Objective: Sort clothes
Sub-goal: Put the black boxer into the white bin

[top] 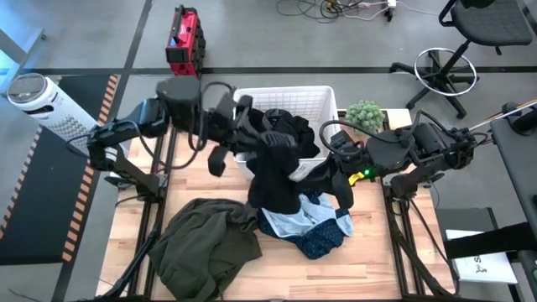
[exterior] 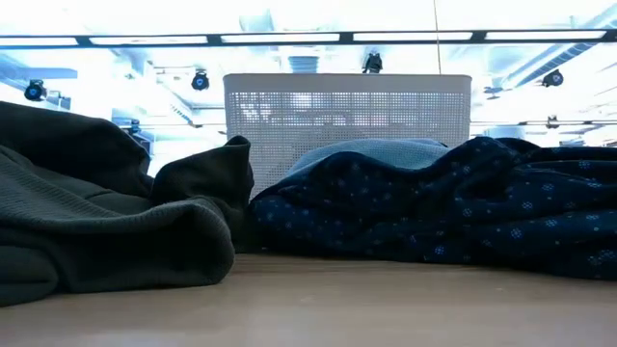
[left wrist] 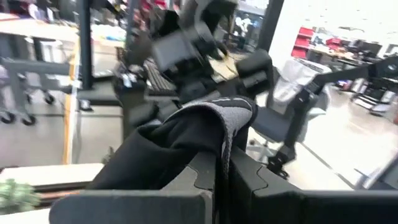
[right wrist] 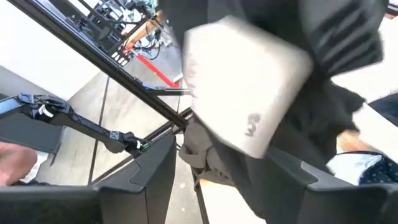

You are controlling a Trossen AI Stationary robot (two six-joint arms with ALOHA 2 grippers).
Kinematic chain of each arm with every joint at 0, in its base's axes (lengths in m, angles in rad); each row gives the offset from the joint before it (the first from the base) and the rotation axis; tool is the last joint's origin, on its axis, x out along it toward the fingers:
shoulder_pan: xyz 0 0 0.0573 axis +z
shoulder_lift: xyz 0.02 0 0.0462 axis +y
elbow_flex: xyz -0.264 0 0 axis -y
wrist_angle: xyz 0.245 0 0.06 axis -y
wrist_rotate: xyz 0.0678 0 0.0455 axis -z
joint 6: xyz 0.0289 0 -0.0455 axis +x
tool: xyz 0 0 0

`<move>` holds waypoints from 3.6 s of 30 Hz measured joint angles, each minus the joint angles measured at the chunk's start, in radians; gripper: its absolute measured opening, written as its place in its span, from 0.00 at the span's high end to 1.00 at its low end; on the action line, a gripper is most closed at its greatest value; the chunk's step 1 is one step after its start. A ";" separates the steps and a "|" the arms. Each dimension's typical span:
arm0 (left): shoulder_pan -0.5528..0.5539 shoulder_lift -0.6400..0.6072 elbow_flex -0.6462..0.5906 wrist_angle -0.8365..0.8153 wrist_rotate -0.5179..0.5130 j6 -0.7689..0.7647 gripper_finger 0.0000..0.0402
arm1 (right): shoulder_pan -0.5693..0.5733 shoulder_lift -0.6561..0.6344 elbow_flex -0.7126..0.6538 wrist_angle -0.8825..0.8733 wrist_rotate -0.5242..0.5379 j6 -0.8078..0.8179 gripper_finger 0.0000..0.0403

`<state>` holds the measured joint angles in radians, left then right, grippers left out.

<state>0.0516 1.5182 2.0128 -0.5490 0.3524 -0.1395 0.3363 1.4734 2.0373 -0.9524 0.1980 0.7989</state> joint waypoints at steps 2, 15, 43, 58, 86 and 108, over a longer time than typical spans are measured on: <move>0.023 0.000 0.020 -0.002 -0.002 0.000 1.00 | 0.000 0.000 0.000 0.000 -0.012 0.000 0.56; 0.211 0.000 0.061 -0.120 0.009 0.045 1.00 | 0.015 0.000 0.000 0.000 -0.015 -0.019 0.56; 0.489 0.008 -0.342 0.060 0.032 0.076 1.00 | 0.015 0.001 0.000 -0.001 0.013 -0.065 0.59; 0.507 0.169 -0.319 0.103 0.156 0.021 1.00 | 0.012 0.002 0.000 -0.001 0.067 -0.106 0.64; 0.499 0.036 -0.287 -0.002 0.020 0.027 0.26 | -0.096 0.002 -0.020 -0.121 0.092 -0.153 0.86; 0.456 -0.363 -0.287 -0.076 -0.261 -0.053 0.41 | -0.638 0.133 -0.126 -0.018 -0.371 -0.736 1.00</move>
<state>0.5080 1.1554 1.7260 -0.6253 0.0914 -0.1926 -0.3014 1.6066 1.9113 -0.9700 -0.1730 0.0625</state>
